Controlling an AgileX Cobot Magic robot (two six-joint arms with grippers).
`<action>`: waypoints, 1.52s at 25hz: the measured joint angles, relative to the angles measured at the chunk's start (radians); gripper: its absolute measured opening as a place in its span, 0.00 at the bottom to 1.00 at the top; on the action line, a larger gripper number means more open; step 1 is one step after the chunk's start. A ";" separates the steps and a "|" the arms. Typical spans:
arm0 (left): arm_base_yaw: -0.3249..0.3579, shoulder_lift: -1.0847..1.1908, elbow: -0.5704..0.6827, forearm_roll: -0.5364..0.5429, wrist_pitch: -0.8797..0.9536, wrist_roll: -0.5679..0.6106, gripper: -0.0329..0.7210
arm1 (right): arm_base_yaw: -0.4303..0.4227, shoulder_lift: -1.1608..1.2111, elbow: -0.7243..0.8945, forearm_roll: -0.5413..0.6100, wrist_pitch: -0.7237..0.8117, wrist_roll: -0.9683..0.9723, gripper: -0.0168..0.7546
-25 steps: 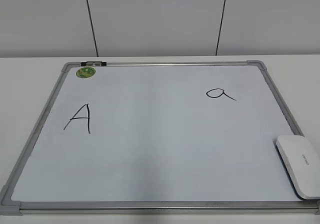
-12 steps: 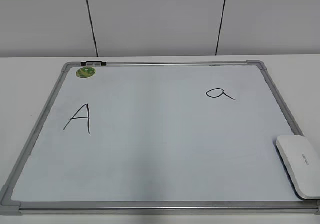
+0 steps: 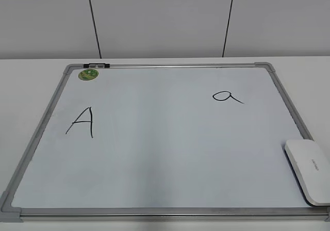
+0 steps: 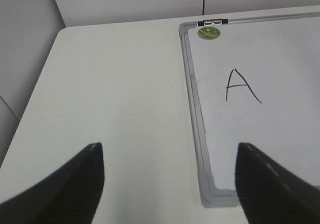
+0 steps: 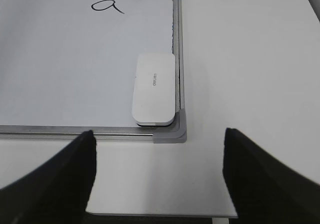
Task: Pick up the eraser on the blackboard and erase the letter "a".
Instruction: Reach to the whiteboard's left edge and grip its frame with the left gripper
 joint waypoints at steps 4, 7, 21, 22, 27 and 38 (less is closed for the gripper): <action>-0.002 0.182 0.000 0.000 -0.172 0.000 0.84 | 0.000 0.000 0.000 0.000 0.000 0.000 0.78; -0.006 0.323 0.000 0.000 -0.279 0.000 0.84 | 0.000 0.000 0.000 0.000 0.000 0.000 0.78; -0.006 0.997 -0.203 -0.020 -0.320 0.000 0.83 | 0.000 0.000 0.000 0.000 0.000 0.000 0.78; -0.006 1.036 -0.229 -0.020 -0.300 0.000 0.83 | 0.000 0.000 0.000 0.000 0.000 0.000 0.78; -0.006 1.241 -0.376 -0.049 -0.218 0.000 0.83 | 0.000 0.000 0.000 0.000 0.000 0.000 0.78; -0.006 1.571 -0.682 -0.073 -0.053 0.028 0.83 | 0.000 0.000 0.000 0.000 0.000 0.000 0.78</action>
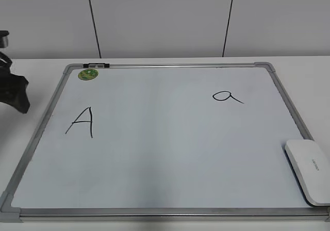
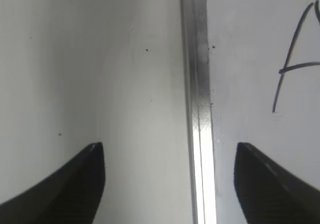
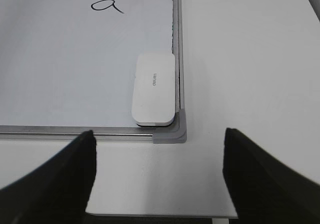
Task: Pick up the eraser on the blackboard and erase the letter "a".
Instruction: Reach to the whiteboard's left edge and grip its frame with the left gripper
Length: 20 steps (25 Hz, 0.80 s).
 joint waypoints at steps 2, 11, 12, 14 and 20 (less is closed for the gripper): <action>0.000 0.036 -0.042 -0.034 0.020 0.035 0.83 | 0.000 0.000 0.000 0.000 0.000 0.000 0.78; 0.000 0.191 -0.195 -0.082 0.091 0.098 0.80 | 0.000 0.000 0.000 0.000 0.000 0.000 0.78; 0.000 0.210 -0.209 -0.091 0.098 0.103 0.79 | 0.000 0.000 0.000 0.000 0.000 0.000 0.78; 0.000 0.243 -0.232 -0.112 0.103 0.125 0.75 | 0.000 0.000 0.000 0.000 0.000 0.000 0.78; 0.020 0.291 -0.256 -0.173 0.105 0.187 0.70 | 0.000 0.000 0.000 0.000 0.000 0.000 0.78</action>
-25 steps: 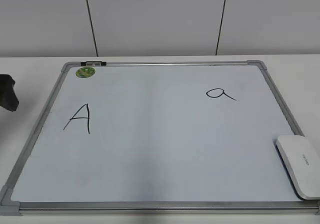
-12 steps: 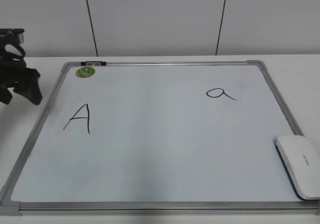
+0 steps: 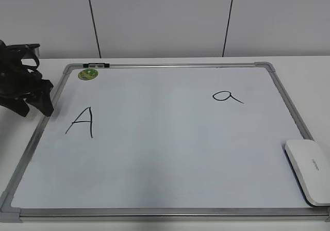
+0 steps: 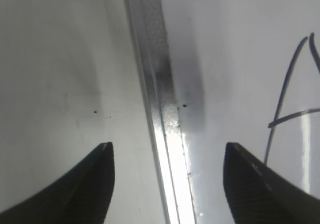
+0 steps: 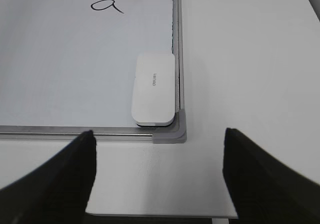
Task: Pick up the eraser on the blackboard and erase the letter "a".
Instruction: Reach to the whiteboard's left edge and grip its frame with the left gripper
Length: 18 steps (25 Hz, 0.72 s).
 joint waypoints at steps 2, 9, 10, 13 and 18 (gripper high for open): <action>0.013 0.007 0.000 -0.022 0.000 0.017 0.70 | 0.000 0.000 0.000 -0.002 0.000 0.000 0.78; 0.051 0.019 0.000 -0.071 -0.006 0.050 0.67 | 0.000 0.000 0.000 -0.004 0.000 0.000 0.78; 0.055 0.020 -0.001 -0.082 -0.006 0.058 0.66 | 0.000 0.000 0.000 -0.004 0.000 0.000 0.78; 0.063 0.033 -0.019 -0.101 0.007 0.069 0.62 | 0.000 0.000 0.000 -0.006 0.000 0.000 0.78; 0.066 0.076 -0.065 -0.129 0.032 0.073 0.57 | 0.000 0.000 0.000 -0.006 0.000 0.000 0.78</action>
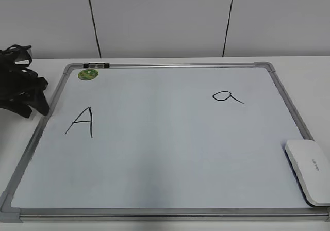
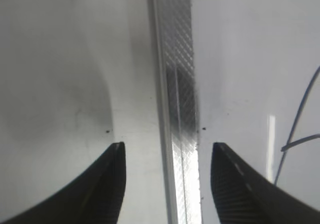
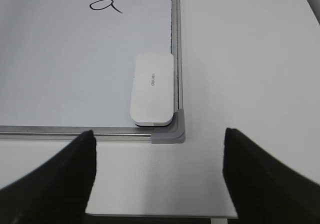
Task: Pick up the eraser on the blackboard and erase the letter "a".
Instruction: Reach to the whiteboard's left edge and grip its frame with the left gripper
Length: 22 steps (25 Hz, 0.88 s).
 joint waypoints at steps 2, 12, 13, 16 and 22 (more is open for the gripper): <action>0.000 0.011 -0.013 -0.009 0.006 0.000 0.55 | 0.000 0.000 0.000 0.000 0.000 0.000 0.78; 0.000 0.062 -0.069 -0.025 0.044 0.002 0.46 | 0.000 0.000 0.000 0.000 0.000 0.000 0.78; 0.000 0.073 -0.080 -0.032 0.055 0.002 0.45 | 0.000 0.000 0.000 0.000 0.000 0.000 0.78; 0.000 0.095 -0.100 -0.044 0.073 0.003 0.42 | 0.000 0.000 0.000 0.000 0.000 0.000 0.78; 0.002 0.100 -0.105 -0.050 0.084 0.005 0.35 | 0.000 0.000 0.000 0.000 0.000 0.000 0.78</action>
